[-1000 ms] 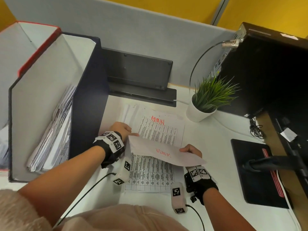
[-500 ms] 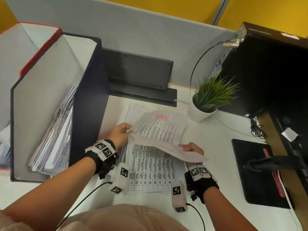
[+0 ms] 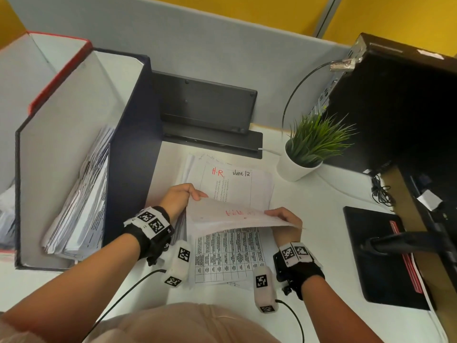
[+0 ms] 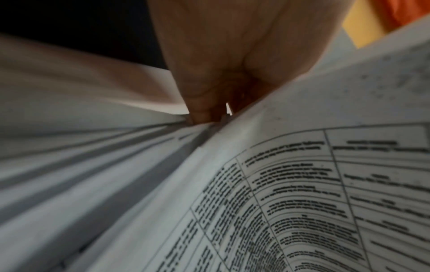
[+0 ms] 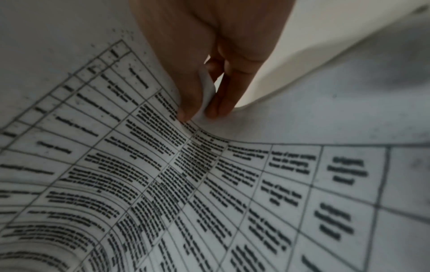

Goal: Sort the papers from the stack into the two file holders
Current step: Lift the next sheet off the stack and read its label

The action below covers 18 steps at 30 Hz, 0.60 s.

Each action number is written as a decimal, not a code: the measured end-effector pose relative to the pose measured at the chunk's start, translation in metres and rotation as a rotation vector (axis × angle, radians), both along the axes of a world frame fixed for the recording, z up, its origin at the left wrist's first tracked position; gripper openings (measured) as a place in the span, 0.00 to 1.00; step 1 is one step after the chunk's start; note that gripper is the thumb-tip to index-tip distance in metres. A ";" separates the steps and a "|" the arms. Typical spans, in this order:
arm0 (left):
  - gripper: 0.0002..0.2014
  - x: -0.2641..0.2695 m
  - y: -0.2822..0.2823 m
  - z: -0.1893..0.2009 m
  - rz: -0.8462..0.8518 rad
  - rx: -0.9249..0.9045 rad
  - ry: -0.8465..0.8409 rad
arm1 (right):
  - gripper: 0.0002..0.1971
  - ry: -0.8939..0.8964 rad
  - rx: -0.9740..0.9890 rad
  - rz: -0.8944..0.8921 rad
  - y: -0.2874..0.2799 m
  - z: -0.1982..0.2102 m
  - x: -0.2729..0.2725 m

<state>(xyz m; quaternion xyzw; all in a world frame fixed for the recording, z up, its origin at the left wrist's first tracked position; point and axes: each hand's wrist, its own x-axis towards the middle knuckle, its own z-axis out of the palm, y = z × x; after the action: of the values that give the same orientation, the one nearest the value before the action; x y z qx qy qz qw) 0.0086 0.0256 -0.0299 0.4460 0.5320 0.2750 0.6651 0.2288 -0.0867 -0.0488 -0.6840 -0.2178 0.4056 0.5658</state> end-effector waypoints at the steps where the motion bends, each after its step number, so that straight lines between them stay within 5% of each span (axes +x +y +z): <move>1: 0.18 0.000 0.001 0.002 -0.002 0.012 0.003 | 0.12 0.080 -0.029 -0.025 0.002 0.000 0.000; 4: 0.15 -0.002 0.002 0.006 -0.011 0.034 0.009 | 0.16 0.276 -0.055 -0.172 0.008 -0.005 0.004; 9: 0.15 -0.005 0.000 0.007 -0.011 -0.023 0.013 | 0.18 0.051 -0.035 -0.138 0.009 -0.005 -0.001; 12: 0.23 -0.004 0.001 0.007 0.024 -0.064 -0.064 | 0.10 -0.195 -0.062 -0.068 0.010 0.001 -0.007; 15: 0.32 -0.004 -0.001 0.011 -0.092 0.002 -0.117 | 0.14 -0.214 -0.002 -0.126 0.018 0.006 -0.008; 18: 0.36 -0.001 -0.009 0.016 -0.231 0.042 -0.089 | 0.09 -0.245 0.098 -0.140 0.024 0.015 -0.015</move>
<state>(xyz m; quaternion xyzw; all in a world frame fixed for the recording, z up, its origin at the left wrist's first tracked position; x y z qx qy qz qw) 0.0075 0.0165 -0.0138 0.5055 0.4413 0.2273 0.7057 0.2142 -0.0629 -0.0343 -0.7135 -0.2566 0.2673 0.5946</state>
